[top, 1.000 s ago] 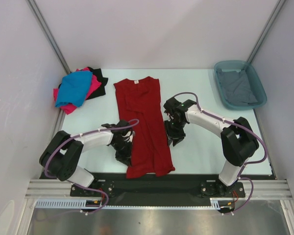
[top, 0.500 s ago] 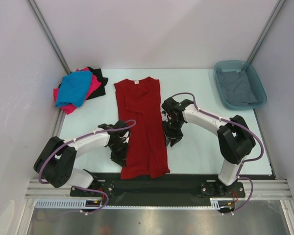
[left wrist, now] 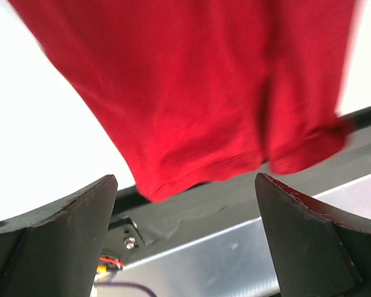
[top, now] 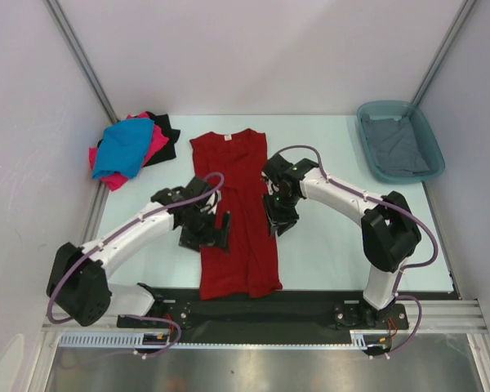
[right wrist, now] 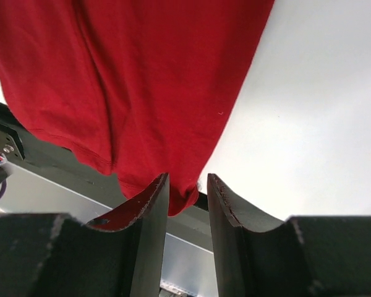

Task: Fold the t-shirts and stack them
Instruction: Fold the tshirt

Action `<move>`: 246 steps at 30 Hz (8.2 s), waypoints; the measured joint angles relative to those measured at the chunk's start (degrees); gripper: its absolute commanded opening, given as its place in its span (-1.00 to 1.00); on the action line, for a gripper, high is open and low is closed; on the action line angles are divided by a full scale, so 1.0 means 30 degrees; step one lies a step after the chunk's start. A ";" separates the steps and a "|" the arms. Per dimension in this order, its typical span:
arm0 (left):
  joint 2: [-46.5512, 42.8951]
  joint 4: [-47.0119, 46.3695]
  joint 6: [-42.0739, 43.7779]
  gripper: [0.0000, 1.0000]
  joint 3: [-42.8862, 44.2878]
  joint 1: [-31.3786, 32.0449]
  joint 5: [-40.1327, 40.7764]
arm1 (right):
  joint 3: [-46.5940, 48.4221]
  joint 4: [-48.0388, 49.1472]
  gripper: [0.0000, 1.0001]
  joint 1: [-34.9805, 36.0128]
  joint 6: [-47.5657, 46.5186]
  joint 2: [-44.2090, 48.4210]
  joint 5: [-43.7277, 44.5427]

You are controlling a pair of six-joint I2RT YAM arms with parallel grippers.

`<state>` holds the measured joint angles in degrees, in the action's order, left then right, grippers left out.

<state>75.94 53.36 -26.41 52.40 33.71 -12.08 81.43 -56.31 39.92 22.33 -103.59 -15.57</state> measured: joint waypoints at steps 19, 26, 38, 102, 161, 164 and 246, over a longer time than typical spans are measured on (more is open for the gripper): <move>0.0903 0.1749 0.1275 0.99 0.7555 -0.0546 0.4816 | 0.3526 -0.0568 -0.23 0.3067 0.2492 -0.3271 0.3993; 0.2776 0.1202 0.2550 0.99 0.7788 -0.0087 0.2251 | 0.3621 -0.2142 -0.17 0.1027 0.4670 -0.2317 0.7082; 0.3861 -0.2973 0.0605 1.00 0.3971 -0.1071 -0.5603 | 0.2769 -0.3024 -0.17 -0.4226 0.4903 0.3162 0.7876; 0.5916 -0.7868 -0.3053 -0.18 0.0022 0.4473 -0.2528 | -0.4386 0.0597 -0.16 -0.5187 0.1880 0.7482 0.3861; 0.4065 -0.2572 -0.0590 0.99 0.9850 -0.4014 0.3016 | 1.2553 0.1093 -0.16 -0.4736 0.1027 -0.7912 0.0554; 0.6324 -0.2601 -0.0066 1.00 1.1009 -0.5056 0.2506 | 1.6699 0.0758 -0.10 -0.5209 0.1158 -1.0958 -0.0313; 1.8185 -0.8779 -0.2856 0.99 1.7143 -1.1562 -0.6630 | 1.9635 1.2116 -1.00 -1.1300 0.9668 -1.9402 -0.8684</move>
<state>130.50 27.03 -34.98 103.83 -0.97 -31.97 140.33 -19.97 6.02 51.33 -161.80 -41.63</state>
